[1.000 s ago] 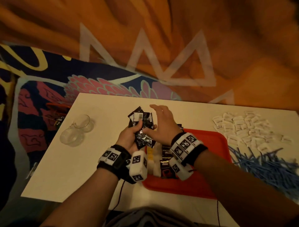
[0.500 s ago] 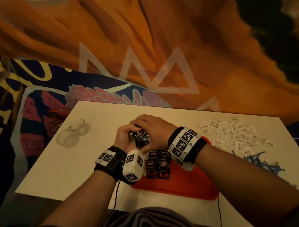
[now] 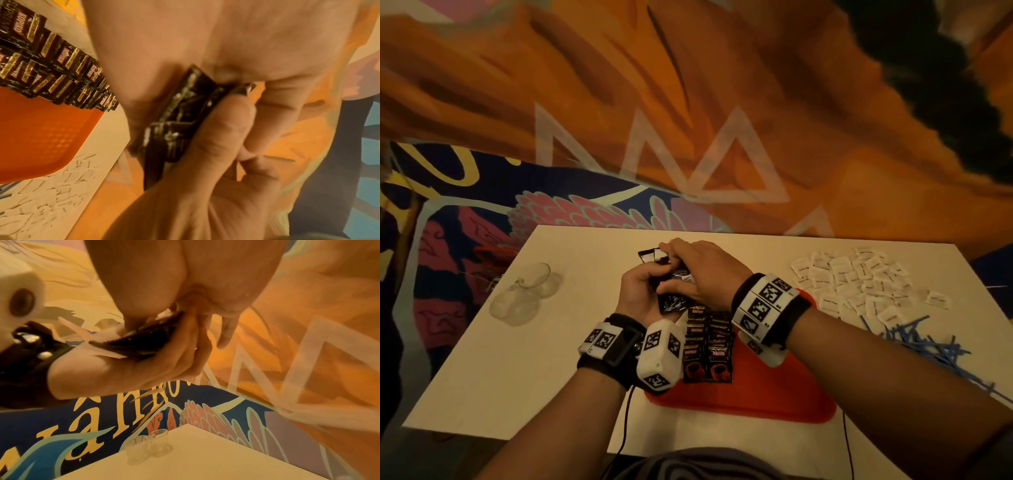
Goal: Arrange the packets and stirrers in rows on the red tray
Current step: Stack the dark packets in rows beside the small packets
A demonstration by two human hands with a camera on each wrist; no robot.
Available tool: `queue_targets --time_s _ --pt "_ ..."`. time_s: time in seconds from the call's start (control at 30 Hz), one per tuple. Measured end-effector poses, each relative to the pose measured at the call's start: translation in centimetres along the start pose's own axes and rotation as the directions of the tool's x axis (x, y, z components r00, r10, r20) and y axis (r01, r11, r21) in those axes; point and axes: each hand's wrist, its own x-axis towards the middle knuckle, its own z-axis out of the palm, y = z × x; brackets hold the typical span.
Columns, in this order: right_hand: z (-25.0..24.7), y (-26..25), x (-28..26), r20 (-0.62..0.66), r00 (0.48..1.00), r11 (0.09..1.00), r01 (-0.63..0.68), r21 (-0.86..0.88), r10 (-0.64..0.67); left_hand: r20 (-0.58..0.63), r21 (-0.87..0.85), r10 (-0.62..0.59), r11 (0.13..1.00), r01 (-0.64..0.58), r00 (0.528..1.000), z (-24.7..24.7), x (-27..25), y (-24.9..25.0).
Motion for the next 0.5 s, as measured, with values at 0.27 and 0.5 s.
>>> queue_targets --time_s 0.27,0.5 --pt "-0.7 -1.3 1.1 0.149 0.987 0.998 -0.069 -0.001 0.069 0.008 0.182 -0.086 0.98 0.083 0.996 -0.2 0.2 2.5" --pt "0.2 -3.0 2.2 0.081 0.987 0.988 -0.143 0.053 0.138 0.008 0.1 -0.044 0.994 0.043 0.999 -1.3 -0.2 4.2"
